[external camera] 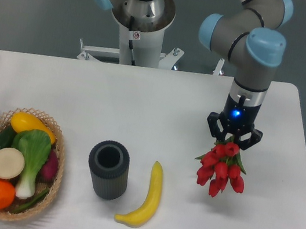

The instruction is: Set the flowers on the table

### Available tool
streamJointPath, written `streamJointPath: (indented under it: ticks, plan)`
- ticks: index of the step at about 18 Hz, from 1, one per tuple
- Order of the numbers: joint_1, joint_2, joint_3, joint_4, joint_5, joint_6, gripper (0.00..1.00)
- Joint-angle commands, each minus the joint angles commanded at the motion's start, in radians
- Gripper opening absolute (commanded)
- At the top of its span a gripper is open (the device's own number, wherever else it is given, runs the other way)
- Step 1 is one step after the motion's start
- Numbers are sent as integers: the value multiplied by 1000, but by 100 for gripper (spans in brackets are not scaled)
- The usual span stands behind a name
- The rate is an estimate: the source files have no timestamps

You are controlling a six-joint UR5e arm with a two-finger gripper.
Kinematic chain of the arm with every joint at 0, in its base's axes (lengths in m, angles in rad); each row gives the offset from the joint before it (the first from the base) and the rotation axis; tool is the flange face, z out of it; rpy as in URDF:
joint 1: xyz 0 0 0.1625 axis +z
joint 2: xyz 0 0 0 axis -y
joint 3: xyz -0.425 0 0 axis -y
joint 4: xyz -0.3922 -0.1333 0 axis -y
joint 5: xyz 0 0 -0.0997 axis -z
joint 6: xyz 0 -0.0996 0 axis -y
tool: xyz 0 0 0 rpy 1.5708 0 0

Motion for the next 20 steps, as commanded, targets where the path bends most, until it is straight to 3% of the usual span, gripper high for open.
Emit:
streamJointPath:
  ticks: [9,10,12,16,20]
  plan:
    - [-5,-20,-15,2,-2,2,42]
    - [-5,-25,-14,3,-2,3,50]
    - [3,-26,-6,5,-2,12,100]
    - [37,-15,-5,9,-2,14,100]
    - [124,15,66,5,-2,14,100]
